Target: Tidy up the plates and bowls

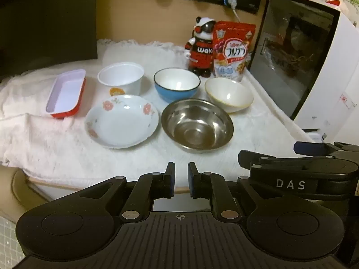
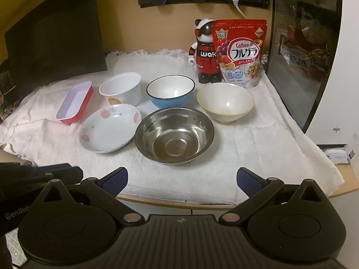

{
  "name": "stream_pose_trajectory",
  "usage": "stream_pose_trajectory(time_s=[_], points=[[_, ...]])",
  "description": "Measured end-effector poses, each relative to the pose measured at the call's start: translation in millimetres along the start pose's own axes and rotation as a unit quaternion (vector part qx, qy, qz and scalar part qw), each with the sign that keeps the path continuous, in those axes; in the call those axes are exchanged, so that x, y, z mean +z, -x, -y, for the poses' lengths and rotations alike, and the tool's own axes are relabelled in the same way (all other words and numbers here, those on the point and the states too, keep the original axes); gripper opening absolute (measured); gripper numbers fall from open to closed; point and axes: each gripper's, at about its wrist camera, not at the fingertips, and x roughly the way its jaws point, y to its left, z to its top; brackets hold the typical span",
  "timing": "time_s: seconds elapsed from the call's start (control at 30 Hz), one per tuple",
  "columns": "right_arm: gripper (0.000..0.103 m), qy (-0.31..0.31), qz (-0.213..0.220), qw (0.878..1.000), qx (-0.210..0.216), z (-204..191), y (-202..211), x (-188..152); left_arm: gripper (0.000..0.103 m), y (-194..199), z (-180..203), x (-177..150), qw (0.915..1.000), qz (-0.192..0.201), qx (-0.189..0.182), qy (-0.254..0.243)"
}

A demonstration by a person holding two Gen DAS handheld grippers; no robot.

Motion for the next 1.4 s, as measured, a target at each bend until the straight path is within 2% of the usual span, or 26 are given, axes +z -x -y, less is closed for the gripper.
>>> stream_pose_trajectory(time_s=[0.1, 0.2, 0.23, 0.33, 1.4], points=[[0.103, 0.002, -0.002, 1.000, -0.002, -1.8, -0.1, 3.0, 0.015, 0.6, -6.5, -9.3, 1.0000, 0.003, -0.006, 0.007], [0.103, -0.007, -0.001, 1.000, 0.002, -1.5, -2.5, 0.3, 0.015, -4.1, -9.2, -4.7, 0.9996, -0.027, 0.007, 0.001], [0.103, -0.008, -0.001, 1.000, 0.005, 0.1, -1.4, -1.4, 0.015, -5.2, -7.6, -10.5, 0.9997, -0.023, 0.011, -0.001], [0.103, -0.004, -0.004, 1.000, 0.003, -1.5, -6.3, -3.3, 0.015, -4.1, -1.7, -0.7, 0.9991, -0.037, 0.020, 0.002], [0.103, -0.006, -0.011, 1.000, 0.011, -3.4, -6.8, -3.2, 0.015, -8.6, -2.6, 0.0, 0.9984, -0.048, 0.026, 0.016]])
